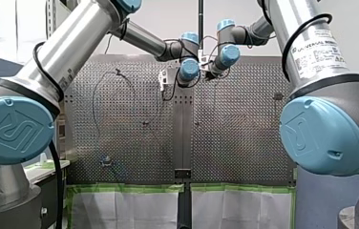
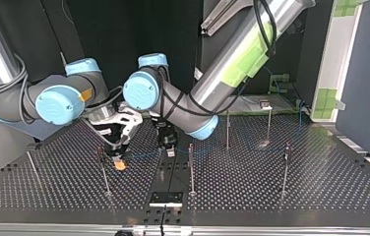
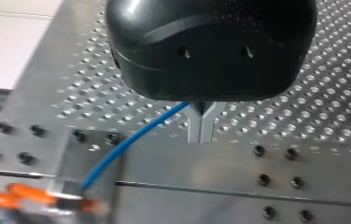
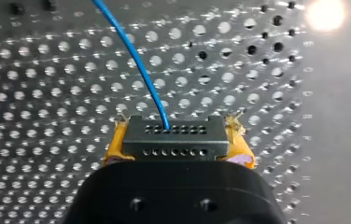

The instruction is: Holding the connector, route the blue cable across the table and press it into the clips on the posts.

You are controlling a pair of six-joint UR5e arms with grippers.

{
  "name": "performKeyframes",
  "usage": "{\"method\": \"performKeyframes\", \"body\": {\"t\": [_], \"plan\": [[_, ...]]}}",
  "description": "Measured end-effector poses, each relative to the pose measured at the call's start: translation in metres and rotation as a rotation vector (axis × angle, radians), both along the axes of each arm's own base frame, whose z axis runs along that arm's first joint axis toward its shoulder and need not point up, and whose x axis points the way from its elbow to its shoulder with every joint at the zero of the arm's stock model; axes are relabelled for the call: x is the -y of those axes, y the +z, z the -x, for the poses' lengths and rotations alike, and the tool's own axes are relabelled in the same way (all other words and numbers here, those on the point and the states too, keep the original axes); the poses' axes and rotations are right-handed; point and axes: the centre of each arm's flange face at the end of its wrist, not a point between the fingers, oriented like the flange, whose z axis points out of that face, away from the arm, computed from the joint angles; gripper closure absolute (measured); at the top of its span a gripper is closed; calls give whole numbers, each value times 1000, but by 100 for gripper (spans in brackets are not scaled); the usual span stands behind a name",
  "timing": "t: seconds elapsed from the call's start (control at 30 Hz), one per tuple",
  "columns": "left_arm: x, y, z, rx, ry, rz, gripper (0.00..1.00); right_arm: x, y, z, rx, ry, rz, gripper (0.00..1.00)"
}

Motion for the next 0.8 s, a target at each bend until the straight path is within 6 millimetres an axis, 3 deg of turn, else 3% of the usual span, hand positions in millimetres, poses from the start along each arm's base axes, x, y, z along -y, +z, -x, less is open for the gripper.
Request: {"method": "performKeyframes", "body": {"t": [0.4, 0.8], "plan": [[-12, 26, 22, 81, -34, 69, 98, -4, -11, 1, -15, 3, -19, 100], [-20, -6, 22, 89, -59, 73, 98, -9, -21, 2, -27, 5, -38, 100]]}}
